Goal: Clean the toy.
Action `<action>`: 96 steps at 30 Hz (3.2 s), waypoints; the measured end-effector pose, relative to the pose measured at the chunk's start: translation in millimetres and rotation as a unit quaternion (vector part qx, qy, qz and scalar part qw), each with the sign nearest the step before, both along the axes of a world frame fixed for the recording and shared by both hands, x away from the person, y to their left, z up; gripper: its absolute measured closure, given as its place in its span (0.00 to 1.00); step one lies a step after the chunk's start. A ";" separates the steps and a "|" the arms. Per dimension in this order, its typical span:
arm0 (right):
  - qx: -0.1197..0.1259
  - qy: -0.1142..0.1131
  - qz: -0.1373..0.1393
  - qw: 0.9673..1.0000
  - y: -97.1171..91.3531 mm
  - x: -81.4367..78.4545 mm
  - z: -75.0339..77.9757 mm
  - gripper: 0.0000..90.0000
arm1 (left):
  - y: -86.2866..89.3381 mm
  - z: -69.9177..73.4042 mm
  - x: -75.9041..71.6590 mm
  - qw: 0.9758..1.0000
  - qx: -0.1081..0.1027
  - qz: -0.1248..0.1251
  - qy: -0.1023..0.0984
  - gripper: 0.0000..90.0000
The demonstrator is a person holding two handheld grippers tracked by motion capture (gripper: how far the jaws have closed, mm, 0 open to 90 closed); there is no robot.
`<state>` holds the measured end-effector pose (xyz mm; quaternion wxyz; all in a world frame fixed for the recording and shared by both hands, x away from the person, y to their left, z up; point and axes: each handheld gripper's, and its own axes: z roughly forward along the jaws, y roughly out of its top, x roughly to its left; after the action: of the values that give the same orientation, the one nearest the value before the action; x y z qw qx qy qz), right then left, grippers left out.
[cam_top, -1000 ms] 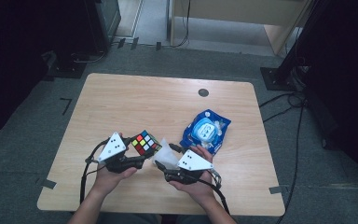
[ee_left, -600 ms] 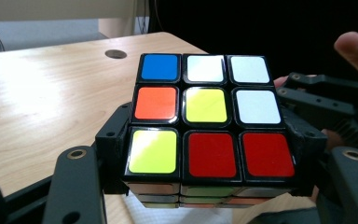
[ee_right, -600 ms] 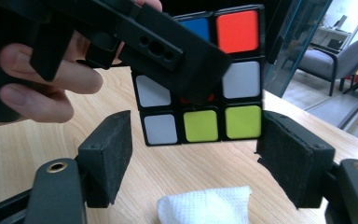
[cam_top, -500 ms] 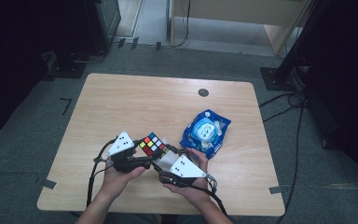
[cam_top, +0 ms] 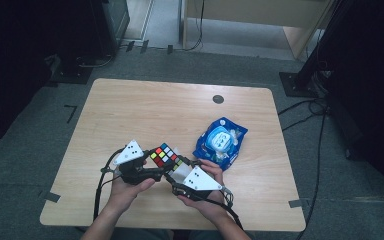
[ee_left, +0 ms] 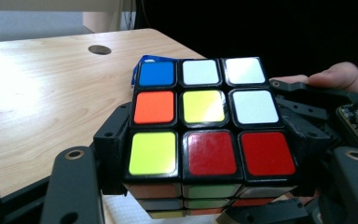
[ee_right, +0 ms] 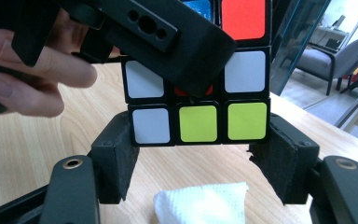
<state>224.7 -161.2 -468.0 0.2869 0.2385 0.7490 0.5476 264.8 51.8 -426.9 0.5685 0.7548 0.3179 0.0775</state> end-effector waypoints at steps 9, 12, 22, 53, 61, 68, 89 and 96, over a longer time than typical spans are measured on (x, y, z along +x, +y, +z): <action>-0.006 0.009 -0.017 1.000 -3.4 2.4 -0.2 0.39 | 11.0 3.7 2.7 1.000 -0.013 0.008 -0.006 0.34; -0.003 0.007 -0.024 1.000 -6.0 2.9 1.3 0.39 | 15.7 4.0 3.1 1.000 -0.027 -0.007 -0.005 0.55; -0.028 0.004 -0.029 0.999 -4.2 1.1 0.7 0.39 | 4.3 -7.4 8.1 0.999 0.009 -0.017 0.029 0.40; -0.080 -0.031 -0.036 0.996 5.1 -0.9 -9.2 0.36 | -2.9 -11.9 11.4 0.996 0.010 -0.015 0.092 0.38; -0.082 -0.038 -0.033 0.995 6.6 -1.8 -9.2 0.38 | -4.4 -14.2 13.0 0.994 0.001 -0.028 0.109 0.38; -0.088 -0.018 -0.037 0.995 -12.6 6.7 3.3 0.38 | 9.7 -5.0 15.1 0.994 -0.054 -0.028 0.094 0.26; -0.083 0.009 -0.046 0.995 -46.2 19.8 14.1 0.38 | -50.0 -82.2 16.4 0.965 0.259 0.016 0.028 0.79; -0.079 0.013 -0.028 0.996 -40.3 16.6 16.0 0.38 | -6.3 -57.6 26.7 0.989 0.133 0.045 0.050 0.99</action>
<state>241.3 -201.5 -452.0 0.3106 0.2435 0.7863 0.4755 291.5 45.5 -484.5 0.4422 0.8116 0.3664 0.1074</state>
